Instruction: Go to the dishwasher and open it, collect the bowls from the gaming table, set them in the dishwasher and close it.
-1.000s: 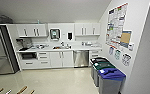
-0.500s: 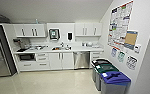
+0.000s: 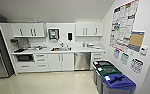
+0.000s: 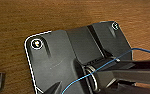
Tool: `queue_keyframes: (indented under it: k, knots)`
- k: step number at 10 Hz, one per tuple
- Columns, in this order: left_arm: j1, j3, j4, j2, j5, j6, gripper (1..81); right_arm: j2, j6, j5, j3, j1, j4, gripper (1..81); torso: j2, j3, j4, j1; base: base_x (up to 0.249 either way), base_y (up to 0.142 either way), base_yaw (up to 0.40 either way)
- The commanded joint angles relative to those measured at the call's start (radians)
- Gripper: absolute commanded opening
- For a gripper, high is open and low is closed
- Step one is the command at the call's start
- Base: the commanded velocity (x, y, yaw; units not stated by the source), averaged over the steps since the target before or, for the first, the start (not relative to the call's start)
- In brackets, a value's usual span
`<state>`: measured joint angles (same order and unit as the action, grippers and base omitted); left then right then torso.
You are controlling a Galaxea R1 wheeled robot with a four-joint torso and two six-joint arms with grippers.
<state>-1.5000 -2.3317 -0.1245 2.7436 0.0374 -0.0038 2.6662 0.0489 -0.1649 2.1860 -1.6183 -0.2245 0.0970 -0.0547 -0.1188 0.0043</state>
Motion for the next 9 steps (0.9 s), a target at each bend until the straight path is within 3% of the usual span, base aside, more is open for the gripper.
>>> queue_keyframes:
  k: [1,9]
  knots:
    - [0.062,0.008,-0.012,-0.019,-0.042,0.001,81.1,-0.023,-0.004,0.035,-0.019,0.048,-0.015,81.1,0.000,0.000,0.000,0.000,0.177,0.000,0.000]
    - [0.062,0.008,-0.012,-0.019,-0.042,-0.001,81.1,-0.023,-0.003,0.035,-0.016,0.048,-0.021,81.1,0.000,0.000,0.000,0.000,0.176,0.000,0.000]
